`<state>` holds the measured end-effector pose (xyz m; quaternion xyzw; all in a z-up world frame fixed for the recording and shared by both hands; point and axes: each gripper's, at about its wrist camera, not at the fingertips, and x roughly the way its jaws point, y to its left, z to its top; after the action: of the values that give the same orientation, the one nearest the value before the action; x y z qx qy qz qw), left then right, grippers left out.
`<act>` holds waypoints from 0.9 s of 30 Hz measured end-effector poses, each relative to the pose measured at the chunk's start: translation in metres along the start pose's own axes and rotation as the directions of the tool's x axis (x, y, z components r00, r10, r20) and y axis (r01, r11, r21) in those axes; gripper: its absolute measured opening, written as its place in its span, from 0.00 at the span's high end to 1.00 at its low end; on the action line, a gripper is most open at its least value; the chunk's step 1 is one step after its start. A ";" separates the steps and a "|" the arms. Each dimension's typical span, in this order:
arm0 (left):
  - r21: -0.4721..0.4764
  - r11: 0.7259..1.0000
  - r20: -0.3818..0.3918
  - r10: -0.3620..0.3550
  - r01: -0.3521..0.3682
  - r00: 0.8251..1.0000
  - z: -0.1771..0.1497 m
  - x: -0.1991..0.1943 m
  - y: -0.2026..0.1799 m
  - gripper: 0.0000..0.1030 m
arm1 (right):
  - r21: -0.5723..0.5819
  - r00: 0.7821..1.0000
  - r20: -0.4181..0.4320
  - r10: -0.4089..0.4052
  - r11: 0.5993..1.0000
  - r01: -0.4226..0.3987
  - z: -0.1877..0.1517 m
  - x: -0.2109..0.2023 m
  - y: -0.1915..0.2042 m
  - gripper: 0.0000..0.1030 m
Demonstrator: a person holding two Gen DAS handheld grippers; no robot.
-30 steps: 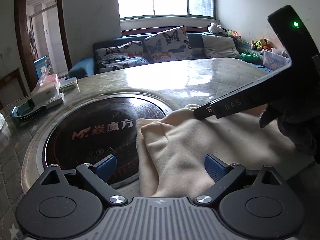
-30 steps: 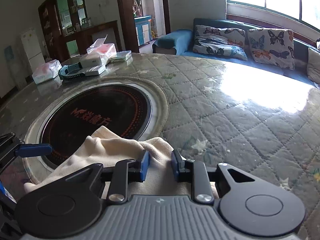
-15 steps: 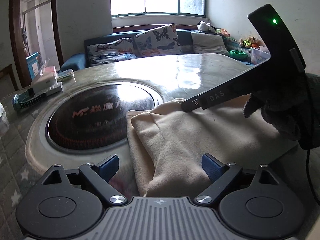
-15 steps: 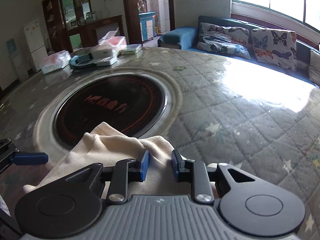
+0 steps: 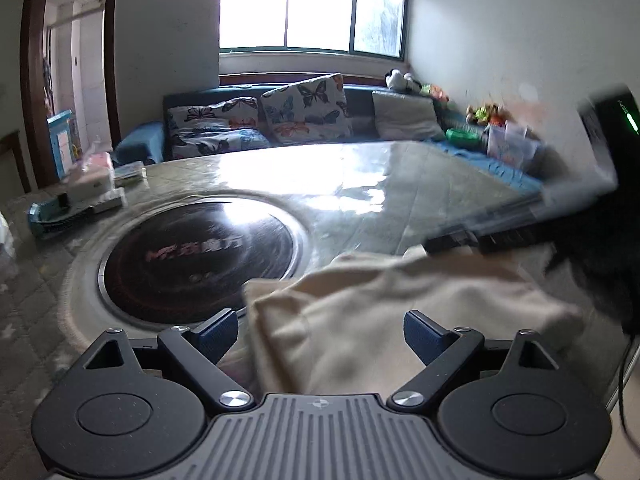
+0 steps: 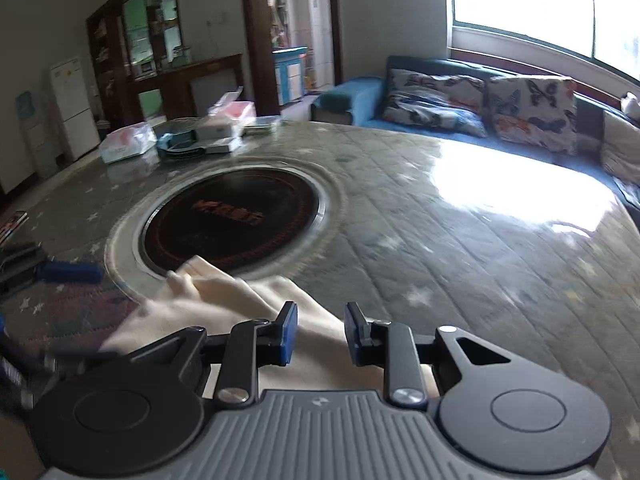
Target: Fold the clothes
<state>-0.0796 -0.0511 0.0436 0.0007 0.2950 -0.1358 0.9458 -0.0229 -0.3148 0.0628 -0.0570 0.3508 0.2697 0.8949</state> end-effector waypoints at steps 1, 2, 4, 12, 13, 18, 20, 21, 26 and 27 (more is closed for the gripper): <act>-0.010 1.000 0.001 -0.011 0.011 1.000 0.003 0.004 -0.001 0.13 | 0.009 1.000 -0.002 -0.009 1.000 0.009 -0.004 -0.005 -0.004 0.76; -0.018 1.000 0.001 -0.020 0.020 1.000 0.004 0.008 -0.002 0.13 | 0.014 1.000 -0.005 -0.018 1.000 0.018 -0.008 -0.010 -0.008 0.76; -0.034 0.999 -0.005 -0.037 0.037 0.999 0.008 0.017 -0.005 0.15 | 0.015 0.999 -0.014 -0.034 0.999 0.035 -0.017 -0.013 -0.014 0.76; -0.072 0.997 -0.091 -0.034 0.027 0.995 0.006 0.043 0.001 0.14 | 0.095 0.999 -0.008 -0.047 0.994 0.047 -0.038 -0.008 -0.039 0.77; -0.071 0.997 -0.097 -0.030 0.023 0.995 0.005 0.044 0.002 0.13 | 0.098 0.999 0.000 -0.050 0.994 0.050 -0.037 -0.011 -0.041 0.77; -0.066 0.998 -0.103 -0.012 0.005 0.995 0.002 0.046 0.000 0.09 | 0.101 0.996 0.026 -0.084 0.992 0.081 -0.040 -0.032 -0.051 0.77; -0.058 0.998 -0.101 0.003 -0.009 0.995 0.002 0.047 -0.002 0.07 | 0.107 0.996 0.015 -0.088 0.991 0.086 -0.042 -0.032 -0.055 0.77; -0.052 0.999 -0.104 0.012 -0.017 0.994 0.001 0.048 -0.003 0.05 | 0.109 0.996 0.006 -0.091 0.990 0.090 -0.044 -0.030 -0.056 0.77; -0.046 0.998 -0.121 0.045 -0.051 0.992 -0.001 0.049 -0.003 0.01 | 0.113 0.995 -0.006 -0.096 0.989 0.096 -0.047 -0.019 -0.060 0.78; -0.049 0.997 -0.118 0.048 -0.054 0.992 -0.001 0.047 -0.002 0.00 | 0.111 0.995 -0.002 -0.097 0.989 0.097 -0.046 -0.023 -0.059 0.78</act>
<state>-0.0439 -0.0648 0.0164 -0.0084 0.3529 -0.1034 0.9299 -0.0330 -0.3886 0.0382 -0.0238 0.3605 0.2060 0.9094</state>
